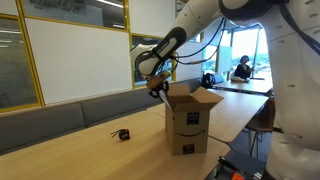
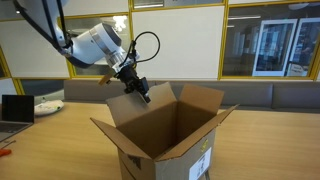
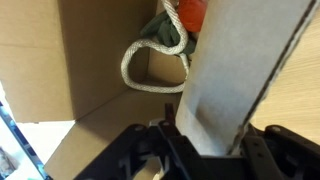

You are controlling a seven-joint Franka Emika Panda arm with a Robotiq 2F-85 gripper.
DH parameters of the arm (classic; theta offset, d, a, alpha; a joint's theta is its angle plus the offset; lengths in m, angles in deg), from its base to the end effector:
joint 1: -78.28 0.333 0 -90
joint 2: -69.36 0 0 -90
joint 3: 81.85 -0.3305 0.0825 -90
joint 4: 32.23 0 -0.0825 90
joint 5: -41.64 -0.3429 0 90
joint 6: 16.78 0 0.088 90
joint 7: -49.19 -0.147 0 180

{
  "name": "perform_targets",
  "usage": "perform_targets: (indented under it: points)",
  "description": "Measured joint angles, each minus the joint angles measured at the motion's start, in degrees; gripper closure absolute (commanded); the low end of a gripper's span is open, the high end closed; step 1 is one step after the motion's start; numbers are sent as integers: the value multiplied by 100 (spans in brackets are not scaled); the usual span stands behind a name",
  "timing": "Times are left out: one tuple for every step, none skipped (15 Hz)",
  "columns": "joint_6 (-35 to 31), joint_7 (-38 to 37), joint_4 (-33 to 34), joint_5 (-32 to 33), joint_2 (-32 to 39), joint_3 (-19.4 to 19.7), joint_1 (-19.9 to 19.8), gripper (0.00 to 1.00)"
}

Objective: Put the measuring tape, turnip plushie and the rope in the box respectively then move the box to the right, then put the black object in the box

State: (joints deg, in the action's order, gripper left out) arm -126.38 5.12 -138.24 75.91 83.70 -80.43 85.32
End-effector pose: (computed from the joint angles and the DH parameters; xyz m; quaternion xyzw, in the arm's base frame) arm 0.5712 -0.0047 0.3866 0.9385 -0.1955 0.0320 0.2828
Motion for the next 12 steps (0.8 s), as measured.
perform_targets:
  points:
    - [0,-8,-2,-20,-84,-4,0,16]
    - [-1,-17,-1,-36,-185,-20,2,9]
    - [-1,-26,1,-65,-300,-46,9,1]
    - [-1,-37,6,-97,-426,-86,23,0]
    - [-1,-50,11,-125,-555,-141,41,0]
    - [-1,-57,14,-163,-682,-213,66,0]
    - [-2,-59,17,-221,-806,-300,96,0]
    - [-9,-59,17,-303,-920,-399,137,0]
    - [-28,-59,16,-423,-1010,-504,180,0]
    - [-64,-59,15,-539,-1074,-612,225,0]
    - [-129,-56,15,-674,-1113,-716,278,1]
    - [-232,-53,12,-817,-1126,-817,327,0]
